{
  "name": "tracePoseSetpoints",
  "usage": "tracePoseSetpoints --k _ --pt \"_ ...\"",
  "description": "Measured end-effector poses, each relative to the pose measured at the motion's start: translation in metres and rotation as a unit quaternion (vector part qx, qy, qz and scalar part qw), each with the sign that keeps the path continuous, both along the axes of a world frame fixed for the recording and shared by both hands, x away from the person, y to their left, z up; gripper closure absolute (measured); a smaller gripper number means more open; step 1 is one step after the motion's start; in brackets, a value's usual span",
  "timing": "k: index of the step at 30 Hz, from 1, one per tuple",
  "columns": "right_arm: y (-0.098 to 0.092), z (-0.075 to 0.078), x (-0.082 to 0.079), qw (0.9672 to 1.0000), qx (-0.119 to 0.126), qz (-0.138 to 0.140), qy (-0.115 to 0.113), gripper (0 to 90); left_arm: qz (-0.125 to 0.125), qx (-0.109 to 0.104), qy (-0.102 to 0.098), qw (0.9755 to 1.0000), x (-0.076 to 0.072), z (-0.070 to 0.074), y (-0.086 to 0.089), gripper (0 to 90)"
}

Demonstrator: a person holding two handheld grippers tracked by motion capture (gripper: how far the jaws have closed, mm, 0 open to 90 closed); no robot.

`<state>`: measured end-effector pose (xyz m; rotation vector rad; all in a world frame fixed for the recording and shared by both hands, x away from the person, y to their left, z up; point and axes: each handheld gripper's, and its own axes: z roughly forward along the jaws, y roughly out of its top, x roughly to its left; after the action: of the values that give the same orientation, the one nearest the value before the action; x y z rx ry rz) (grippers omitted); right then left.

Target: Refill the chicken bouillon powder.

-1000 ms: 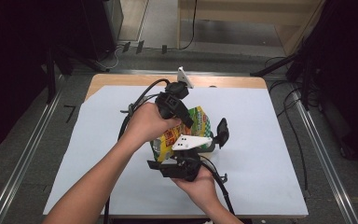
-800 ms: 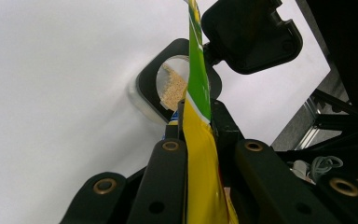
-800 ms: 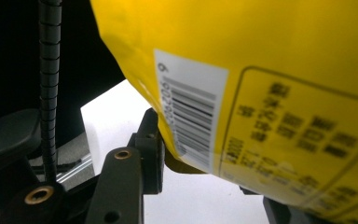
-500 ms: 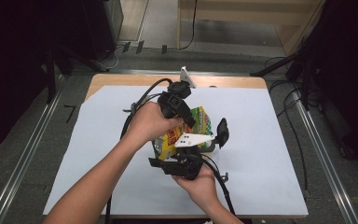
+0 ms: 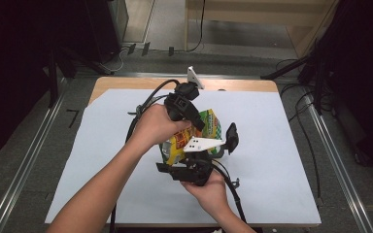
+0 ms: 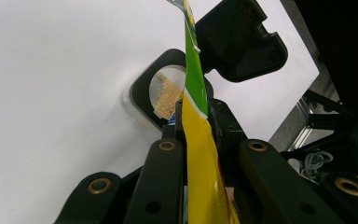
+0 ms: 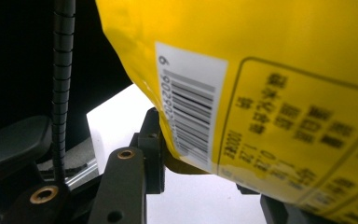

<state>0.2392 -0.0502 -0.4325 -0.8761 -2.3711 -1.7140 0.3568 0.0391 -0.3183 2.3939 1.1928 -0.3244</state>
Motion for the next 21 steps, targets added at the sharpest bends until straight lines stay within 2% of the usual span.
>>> tracePoseSetpoints --k 16,21 --pt "0.0063 -0.0008 -0.0013 0.9999 -0.013 0.001 -0.009 59.8 0.007 0.001 -0.005 1.0000 -0.0013 -0.0011 0.0061 84.9" --pt "0.0081 -0.0010 -0.0010 0.9998 -0.016 0.000 -0.006 62.1 0.008 0.004 -0.007 0.9999 -0.0022 -0.0013 0.0072 84.9"
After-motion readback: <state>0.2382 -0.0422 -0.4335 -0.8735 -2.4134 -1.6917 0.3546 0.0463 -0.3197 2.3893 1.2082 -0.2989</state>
